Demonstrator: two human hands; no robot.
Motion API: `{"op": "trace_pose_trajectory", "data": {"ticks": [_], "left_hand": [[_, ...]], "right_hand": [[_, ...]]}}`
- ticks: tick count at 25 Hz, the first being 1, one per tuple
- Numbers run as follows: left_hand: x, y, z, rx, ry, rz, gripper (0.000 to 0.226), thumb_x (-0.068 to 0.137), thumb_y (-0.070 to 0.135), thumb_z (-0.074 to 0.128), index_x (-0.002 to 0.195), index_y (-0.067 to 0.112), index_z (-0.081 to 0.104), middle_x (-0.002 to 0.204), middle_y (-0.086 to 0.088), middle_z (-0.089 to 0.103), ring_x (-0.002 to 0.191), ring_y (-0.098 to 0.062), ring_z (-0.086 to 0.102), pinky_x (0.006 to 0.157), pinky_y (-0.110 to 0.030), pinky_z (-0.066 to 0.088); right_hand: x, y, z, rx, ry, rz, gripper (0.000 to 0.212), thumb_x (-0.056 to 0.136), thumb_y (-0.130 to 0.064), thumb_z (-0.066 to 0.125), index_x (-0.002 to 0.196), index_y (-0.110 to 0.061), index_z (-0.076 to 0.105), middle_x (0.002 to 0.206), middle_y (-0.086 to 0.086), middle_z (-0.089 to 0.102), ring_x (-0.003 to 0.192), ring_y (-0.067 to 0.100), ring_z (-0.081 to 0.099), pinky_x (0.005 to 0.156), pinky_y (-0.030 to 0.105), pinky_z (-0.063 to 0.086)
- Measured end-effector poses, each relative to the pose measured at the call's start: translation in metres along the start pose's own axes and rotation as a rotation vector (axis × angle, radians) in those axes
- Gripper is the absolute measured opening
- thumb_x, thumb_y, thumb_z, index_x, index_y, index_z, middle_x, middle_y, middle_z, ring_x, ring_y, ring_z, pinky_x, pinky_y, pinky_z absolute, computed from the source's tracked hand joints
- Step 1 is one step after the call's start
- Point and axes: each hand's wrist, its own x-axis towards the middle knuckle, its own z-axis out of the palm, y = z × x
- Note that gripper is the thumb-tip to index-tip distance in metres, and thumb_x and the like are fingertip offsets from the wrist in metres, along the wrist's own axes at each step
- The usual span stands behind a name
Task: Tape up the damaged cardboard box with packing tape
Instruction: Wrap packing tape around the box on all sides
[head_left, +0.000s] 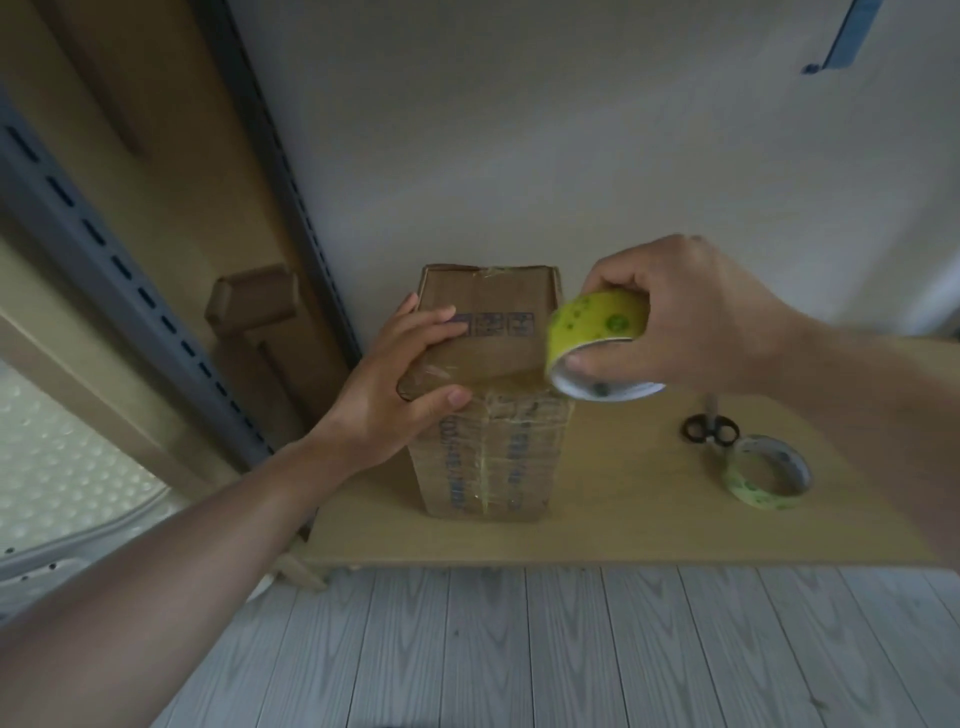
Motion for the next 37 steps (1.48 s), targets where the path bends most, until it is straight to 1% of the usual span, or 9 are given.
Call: {"op": "trace_pose_trajectory", "data": {"ticks": [5,9,12,19,24,26,29,33,37], "left_hand": [[-0.006,-0.011,-0.008,0.029,-0.024,-0.021,0.072,0.085,0.078,0.05,0.144,0.038,0.043,0.16,0.017,0.033,0.155,-0.005,0.007,0.127,-0.05,0.015],[-0.004,-0.012,-0.007,0.07,-0.038,-0.008,0.075,0.085,0.078,0.05,0.147,0.036,0.041,0.161,0.015,0.032,0.156,-0.006,0.007,0.126,-0.049,0.016],[-0.004,-0.014,-0.008,0.068,-0.025,0.019,0.076,0.086,0.078,0.049,0.147,0.033,0.041,0.162,0.012,0.033,0.156,-0.007,0.008,0.126,-0.049,0.017],[-0.003,-0.004,-0.021,0.19,-0.106,0.032,0.082,0.087,0.081,0.042,0.148,0.027,0.046,0.16,0.011,0.035,0.155,-0.008,0.014,0.123,-0.049,0.023],[0.043,0.08,-0.045,0.514,-0.404,-0.279,0.102,0.067,0.101,0.018,0.147,0.041,0.036,0.152,-0.001,0.039,0.135,-0.021,0.045,0.109,-0.056,0.04],[0.06,0.101,-0.013,0.459,-0.369,-0.539,0.115,0.055,0.108,0.023,0.154,0.05,0.013,0.169,-0.002,0.004,0.152,-0.041,0.017,0.116,-0.069,0.023],[0.075,0.116,0.034,0.46,-0.399,-0.784,0.136,0.043,0.107,0.043,0.155,0.051,-0.008,0.166,-0.002,-0.028,0.148,-0.049,-0.023,0.114,-0.077,0.009],[0.083,0.107,0.041,0.478,-0.261,-0.782,0.106,0.073,0.08,0.058,0.155,0.051,-0.003,0.168,-0.003,-0.021,0.151,-0.049,-0.017,0.11,-0.08,0.012],[0.08,0.076,0.019,0.399,-0.249,-0.777,0.106,0.065,0.079,0.05,0.155,0.053,-0.001,0.171,-0.004,-0.005,0.154,-0.043,0.002,0.119,-0.064,0.019]], "right_hand": [[-0.011,0.033,-0.003,-0.11,-0.117,0.034,0.023,0.064,-0.05,0.076,0.072,-0.032,0.064,0.064,-0.015,0.063,0.063,0.001,0.06,0.051,0.018,0.04],[-0.017,0.055,0.01,-0.016,-0.096,0.007,0.053,0.081,-0.073,0.046,0.068,-0.022,0.054,0.053,-0.008,0.048,0.051,0.007,0.048,0.05,0.013,0.037],[-0.015,0.063,0.021,0.02,-0.032,-0.009,0.06,0.095,-0.06,0.029,0.062,-0.011,0.037,0.052,-0.006,0.03,0.047,0.01,0.029,0.048,0.021,0.029],[-0.035,0.078,0.093,0.107,0.009,0.099,0.046,0.09,-0.054,0.023,0.07,-0.02,0.046,0.058,-0.001,0.046,0.054,0.016,0.048,0.054,0.034,0.036],[-0.029,0.081,0.109,0.148,0.038,0.135,0.052,0.09,-0.055,0.02,0.076,-0.013,0.046,0.063,0.002,0.048,0.055,0.014,0.045,0.054,0.03,0.036],[-0.03,0.081,0.109,0.175,0.033,0.156,0.051,0.092,-0.055,0.023,0.077,-0.013,0.048,0.066,0.005,0.051,0.057,0.014,0.045,0.054,0.031,0.036],[-0.034,0.077,0.109,0.245,0.03,0.205,0.037,0.102,-0.043,0.037,0.079,-0.017,0.049,0.07,0.002,0.053,0.061,0.012,0.047,0.055,0.029,0.034],[-0.039,0.073,0.108,0.394,0.067,0.36,0.038,0.1,-0.046,0.048,0.077,-0.016,0.055,0.07,-0.004,0.054,0.063,0.011,0.049,0.058,0.029,0.034],[-0.042,0.056,0.089,0.482,0.235,0.299,0.05,0.098,-0.047,0.051,0.057,-0.021,0.04,0.053,-0.011,0.038,0.048,0.004,0.034,0.047,0.021,0.026]]}}
